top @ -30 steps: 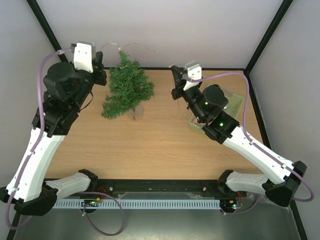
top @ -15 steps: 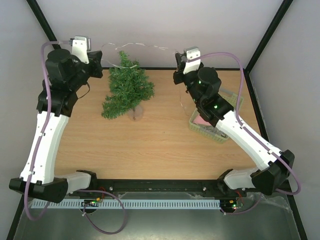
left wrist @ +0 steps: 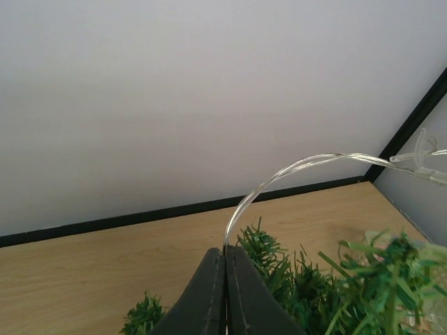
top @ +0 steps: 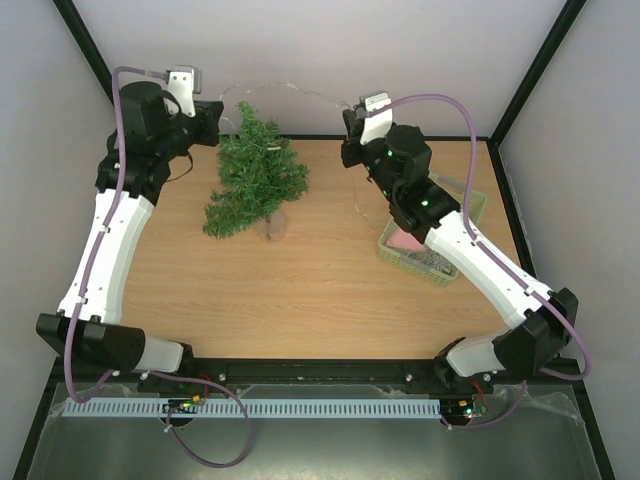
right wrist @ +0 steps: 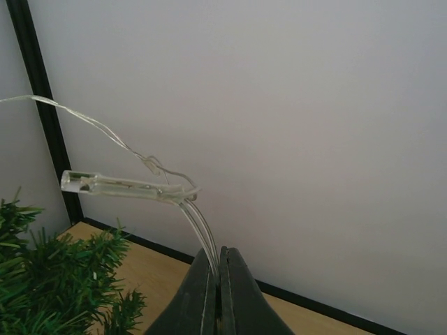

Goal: Decorate the small christmas tree
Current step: Wrap the decoration item around the Christmas tree.

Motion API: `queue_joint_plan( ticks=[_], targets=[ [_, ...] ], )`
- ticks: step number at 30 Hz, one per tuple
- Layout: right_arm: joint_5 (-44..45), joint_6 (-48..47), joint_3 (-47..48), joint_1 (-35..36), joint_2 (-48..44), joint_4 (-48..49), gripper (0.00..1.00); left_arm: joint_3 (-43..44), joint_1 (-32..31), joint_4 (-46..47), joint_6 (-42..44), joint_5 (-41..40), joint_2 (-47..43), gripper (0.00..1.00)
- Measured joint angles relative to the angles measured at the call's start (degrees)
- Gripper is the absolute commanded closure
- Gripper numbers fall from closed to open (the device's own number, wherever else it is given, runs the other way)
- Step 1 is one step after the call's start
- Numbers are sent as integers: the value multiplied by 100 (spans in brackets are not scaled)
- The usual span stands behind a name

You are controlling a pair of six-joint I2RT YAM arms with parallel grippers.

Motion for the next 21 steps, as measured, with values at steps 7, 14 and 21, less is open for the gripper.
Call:
queue_joint_plan(
  ticks=[7, 14, 21],
  targets=[
    [101, 92, 129, -74, 107, -321, 98, 155, 22, 26, -116, 142, 175, 90],
    [136, 223, -17, -101, -92, -472, 98, 85, 22, 42, -168, 208, 59, 80],
    [-529, 297, -310, -107, -549, -538, 98, -629, 22, 160, -243, 249, -651, 76]
  ],
)
